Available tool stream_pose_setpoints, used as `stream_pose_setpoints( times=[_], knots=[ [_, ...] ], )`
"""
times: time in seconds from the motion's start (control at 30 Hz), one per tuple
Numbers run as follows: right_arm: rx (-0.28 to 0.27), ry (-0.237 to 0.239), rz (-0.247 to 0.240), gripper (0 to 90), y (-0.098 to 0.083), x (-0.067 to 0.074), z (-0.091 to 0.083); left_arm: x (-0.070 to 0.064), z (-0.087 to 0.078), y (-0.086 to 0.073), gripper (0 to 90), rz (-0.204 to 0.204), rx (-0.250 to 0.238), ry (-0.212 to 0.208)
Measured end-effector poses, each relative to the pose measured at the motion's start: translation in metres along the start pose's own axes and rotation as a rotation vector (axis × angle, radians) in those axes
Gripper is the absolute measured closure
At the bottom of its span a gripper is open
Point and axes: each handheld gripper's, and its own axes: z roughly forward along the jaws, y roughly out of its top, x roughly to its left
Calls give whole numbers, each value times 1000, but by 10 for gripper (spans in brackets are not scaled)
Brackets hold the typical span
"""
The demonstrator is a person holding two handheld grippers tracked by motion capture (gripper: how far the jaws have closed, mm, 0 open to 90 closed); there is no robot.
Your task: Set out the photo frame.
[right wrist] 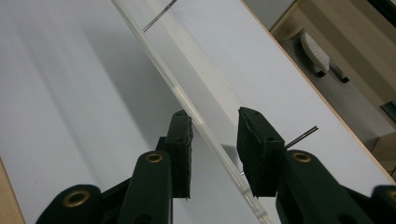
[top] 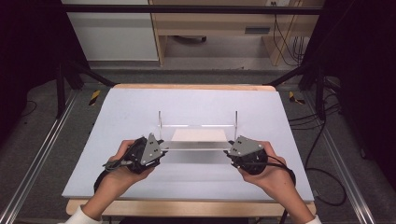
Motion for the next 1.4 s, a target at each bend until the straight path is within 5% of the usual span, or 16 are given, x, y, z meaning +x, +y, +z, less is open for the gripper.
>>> stream_pose_setpoints(
  times=[0.17, 0.33, 0.5, 0.73, 1.0, 1.17, 1.4],
  knots=[
    [-19, -3, 2, 646, -2, 0, 0, -3, 0, 2, 685, 14, 5, 33],
    [-71, -22, 0, 450, -16, -8, -11, -2, 0, 1, 682, 1, -2, 28],
    [-37, -50, 17, 354, -38, -20, -18, -1, 0, 0, 679, -2, -8, 25],
    [-20, -72, 50, 463, -58, -34, -2, -1, 0, -1, 679, -3, -13, 24],
    [-73, -54, 61, 624, -56, -35, 10, -1, 0, -1, 680, 0, -14, 21],
    [-60, -49, 59, 636, -54, -31, 10, -4, 0, -1, 684, 22, 7, 28],
    [-24, -45, 54, 653, -43, -27, 6, 5, -5, -2, 682, -5, 5, 13]
  ],
)
